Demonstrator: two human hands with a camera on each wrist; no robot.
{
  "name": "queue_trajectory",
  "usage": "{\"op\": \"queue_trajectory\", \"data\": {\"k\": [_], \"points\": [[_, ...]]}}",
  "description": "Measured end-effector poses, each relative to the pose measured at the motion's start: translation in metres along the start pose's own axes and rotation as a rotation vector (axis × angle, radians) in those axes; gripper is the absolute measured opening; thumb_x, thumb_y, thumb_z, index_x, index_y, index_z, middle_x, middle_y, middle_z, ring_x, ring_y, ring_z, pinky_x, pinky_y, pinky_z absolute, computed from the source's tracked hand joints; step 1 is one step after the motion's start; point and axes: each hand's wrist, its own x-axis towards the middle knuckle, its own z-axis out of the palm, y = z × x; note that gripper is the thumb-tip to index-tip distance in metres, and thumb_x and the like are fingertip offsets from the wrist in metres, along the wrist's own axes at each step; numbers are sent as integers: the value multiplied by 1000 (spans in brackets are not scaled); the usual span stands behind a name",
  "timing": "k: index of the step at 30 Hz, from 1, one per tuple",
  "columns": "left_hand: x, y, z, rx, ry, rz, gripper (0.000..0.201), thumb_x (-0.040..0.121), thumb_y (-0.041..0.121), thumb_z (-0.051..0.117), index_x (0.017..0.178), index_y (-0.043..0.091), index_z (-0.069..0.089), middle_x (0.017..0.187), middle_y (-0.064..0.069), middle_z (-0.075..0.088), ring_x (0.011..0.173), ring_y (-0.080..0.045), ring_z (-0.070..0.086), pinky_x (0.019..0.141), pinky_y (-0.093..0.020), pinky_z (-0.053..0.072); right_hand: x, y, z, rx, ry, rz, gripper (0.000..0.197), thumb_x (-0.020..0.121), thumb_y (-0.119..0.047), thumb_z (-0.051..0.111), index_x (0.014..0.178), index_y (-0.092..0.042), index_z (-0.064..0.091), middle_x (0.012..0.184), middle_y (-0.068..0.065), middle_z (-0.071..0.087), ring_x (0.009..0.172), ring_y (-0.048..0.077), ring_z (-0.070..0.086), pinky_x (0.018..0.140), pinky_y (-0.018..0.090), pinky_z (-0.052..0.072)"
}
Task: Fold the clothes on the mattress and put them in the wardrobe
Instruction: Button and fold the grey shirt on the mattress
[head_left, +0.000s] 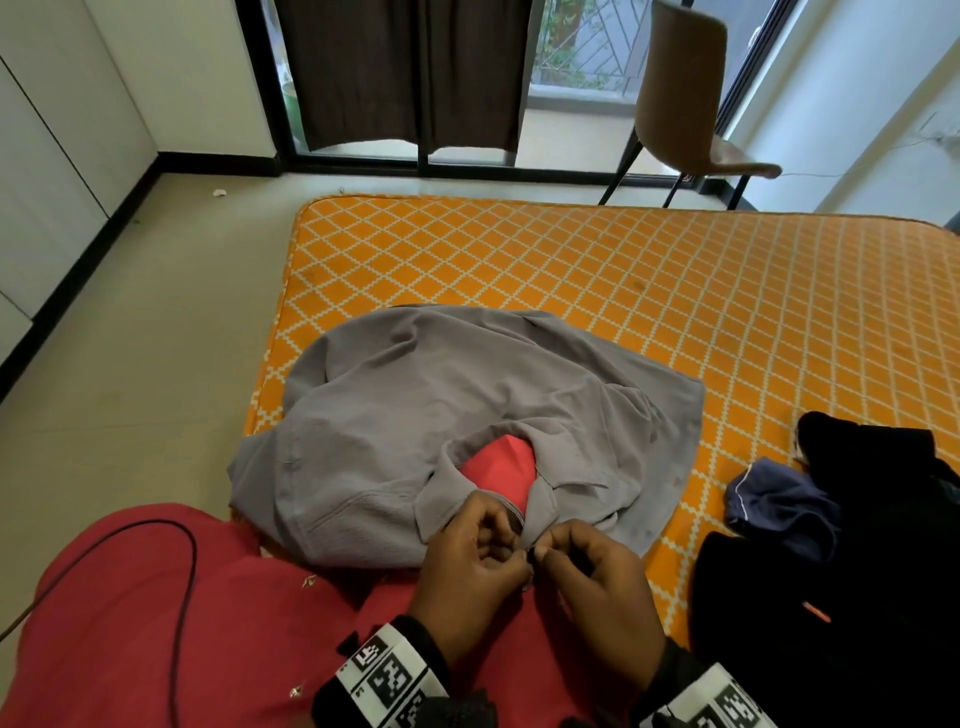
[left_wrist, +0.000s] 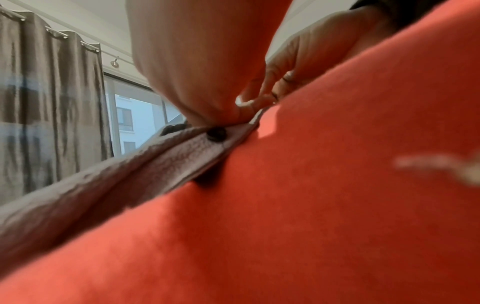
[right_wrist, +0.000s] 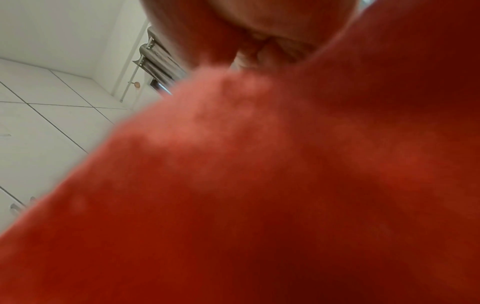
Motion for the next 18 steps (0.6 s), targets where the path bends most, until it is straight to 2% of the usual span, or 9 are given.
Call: {"op": "queue_trajectory", "data": {"k": [3,5,6,8,11,12,14,16,18], "points": [[2,-4,-1,-38,-3,-6,25,60,21,69,72,23,47,68,-4,57,61,-20,55,60,-32,49,2,-6,-2,306,-61,130,11,91,3,57,83,8,63,59,13,54,49,19,42,44,23,34],[3,-6,-4,-30,-22,-7,23,64,18,70,71,25,49,71,-6,58,63,-22,57,63,-34,52,3,-6,-3,331,-40,94,9,91,4,57,85,10,62,63,13,57,52,17,47,48,23,38],[3,-7,-5,-46,-26,-9,24,68,14,71,74,21,49,72,-7,59,63,-23,59,63,-33,53,4,-4,-3,320,8,61,8,91,3,57,86,6,63,66,10,60,55,15,51,51,24,41],[3,-7,-6,-83,-38,-16,24,75,4,70,79,11,48,74,-7,59,63,-21,62,62,-31,53,8,2,-7,247,108,-5,16,92,2,57,91,-11,65,74,4,63,64,13,56,58,24,46],[2,-5,-6,-29,-63,25,17,78,5,67,84,9,52,77,0,60,65,-17,63,64,-29,52,16,8,-22,75,25,-59,49,92,3,58,123,-34,54,85,1,61,66,13,56,62,25,47],[2,-5,-7,9,-76,56,14,78,6,65,87,10,55,79,2,61,66,-14,63,65,-28,52,19,8,-26,-21,-37,-81,58,91,2,59,132,-37,47,87,0,60,65,10,56,62,24,47],[1,-2,-6,102,-107,123,13,79,10,63,90,15,65,84,4,65,73,-9,65,69,-24,51,27,4,-31,-199,-136,-144,66,90,1,60,137,-41,41,89,-1,57,65,6,55,65,22,47],[-1,1,-6,235,-115,208,17,79,19,65,91,26,74,91,7,67,84,-8,66,76,-17,50,35,1,-33,-302,-212,-194,68,85,4,58,134,-42,46,91,1,56,70,8,56,69,20,48],[-1,6,-7,368,-106,310,17,75,24,74,91,32,75,89,12,65,86,-6,65,76,-12,47,42,-2,-39,-300,-262,-209,69,78,4,55,131,-40,50,95,2,57,79,9,57,73,20,48]]}}
